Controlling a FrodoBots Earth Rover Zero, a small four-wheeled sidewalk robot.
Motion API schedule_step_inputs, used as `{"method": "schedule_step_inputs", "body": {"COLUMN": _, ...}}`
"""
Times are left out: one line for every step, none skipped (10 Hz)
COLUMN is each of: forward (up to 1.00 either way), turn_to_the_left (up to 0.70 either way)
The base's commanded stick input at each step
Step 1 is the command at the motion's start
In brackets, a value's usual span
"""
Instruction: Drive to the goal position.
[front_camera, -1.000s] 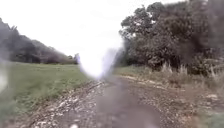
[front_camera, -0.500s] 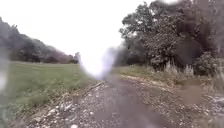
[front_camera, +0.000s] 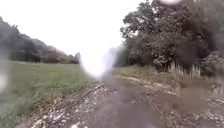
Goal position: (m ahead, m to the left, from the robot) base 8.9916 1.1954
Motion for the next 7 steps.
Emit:
{"method": "schedule_step_inputs", "body": {"forward": 0.7, "turn_to_the_left": 0.0}}
{"method": "schedule_step_inputs", "body": {"forward": 0.7, "turn_to_the_left": 0.0}}
{"method": "schedule_step_inputs", "body": {"forward": 0.7, "turn_to_the_left": 0.0}}
{"method": "schedule_step_inputs", "body": {"forward": 0.7, "turn_to_the_left": 0.0}}
{"method": "schedule_step_inputs", "body": {"forward": 0.7, "turn_to_the_left": 0.0}}
{"method": "schedule_step_inputs", "body": {"forward": 0.7, "turn_to_the_left": 0.0}}
{"method": "schedule_step_inputs", "body": {"forward": 0.7, "turn_to_the_left": 0.0}}
